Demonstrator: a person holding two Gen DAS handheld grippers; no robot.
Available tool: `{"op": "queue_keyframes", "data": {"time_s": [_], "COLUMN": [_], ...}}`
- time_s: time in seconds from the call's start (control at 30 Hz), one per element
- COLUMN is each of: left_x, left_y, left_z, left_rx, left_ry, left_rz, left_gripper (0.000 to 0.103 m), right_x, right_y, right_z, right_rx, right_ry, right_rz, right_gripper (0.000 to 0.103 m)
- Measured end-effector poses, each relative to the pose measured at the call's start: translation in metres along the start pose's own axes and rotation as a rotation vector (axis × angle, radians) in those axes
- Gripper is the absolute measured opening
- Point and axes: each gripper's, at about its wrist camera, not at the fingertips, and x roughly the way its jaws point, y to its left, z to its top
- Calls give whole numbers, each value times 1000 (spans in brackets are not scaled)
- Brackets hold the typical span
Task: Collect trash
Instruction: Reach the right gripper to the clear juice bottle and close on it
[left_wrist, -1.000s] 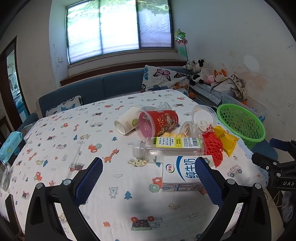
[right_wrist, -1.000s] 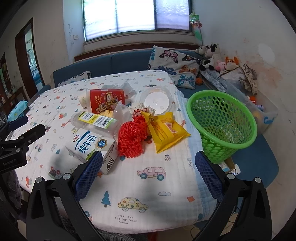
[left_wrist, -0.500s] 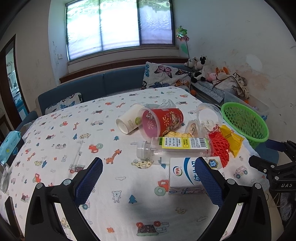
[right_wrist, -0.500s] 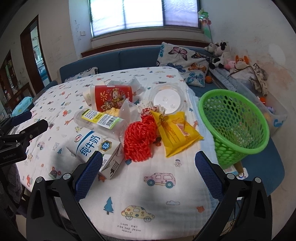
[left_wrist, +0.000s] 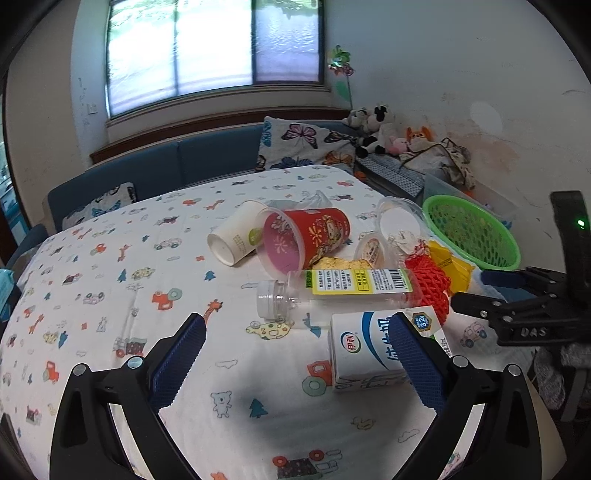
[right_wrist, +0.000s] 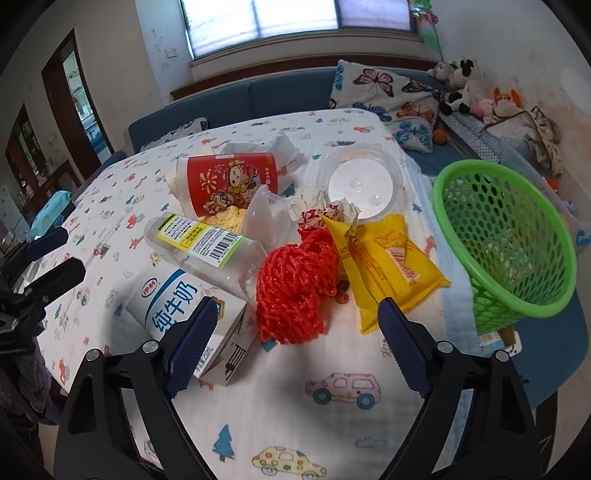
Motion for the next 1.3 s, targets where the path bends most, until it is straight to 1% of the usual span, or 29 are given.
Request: {"op": "queue_keyframes", "data": {"time_s": [0.3, 0.4, 0.47, 0.57, 0.7, 0.77, 0.93, 1.0, 1.1, 1.3], "left_x": [14, 18, 20, 21, 21, 22, 23, 24, 25, 26], "left_y": [-5, -6, -7, -9, -8, -5, 3, 5, 6, 6], "left_z": [-4, -6, -7, -8, -8, -8, -10, -12, -14, -16], "left_rx": [76, 92, 111, 130, 116, 103, 80, 64, 44, 46], "left_ry": [42, 60, 65, 67, 72, 80, 95, 102, 106, 115], "left_rz": [-100, -131, -138, -144, -146, -145, -134, -132, -132, -131], "left_gripper": [96, 96, 96, 96, 96, 96, 96, 96, 96, 96], "right_x": [31, 38, 40, 41, 34, 28, 24, 30, 40, 63], "right_y": [-5, -6, -6, -6, -4, 0, 16, 28, 48, 78], "right_z": [12, 13, 14, 15, 18, 21, 38, 49, 59, 77], "right_rx": [22, 21, 25, 21, -17, -58, -186, -266, -390, -562], "right_ry": [80, 94, 100, 106, 88, 75, 96, 125, 158, 217], "right_rz": [61, 61, 65, 56, 24, 22, 119, 172, 225, 327], "right_gripper": [70, 66, 62, 62, 63, 63, 63, 63, 63, 63]}}
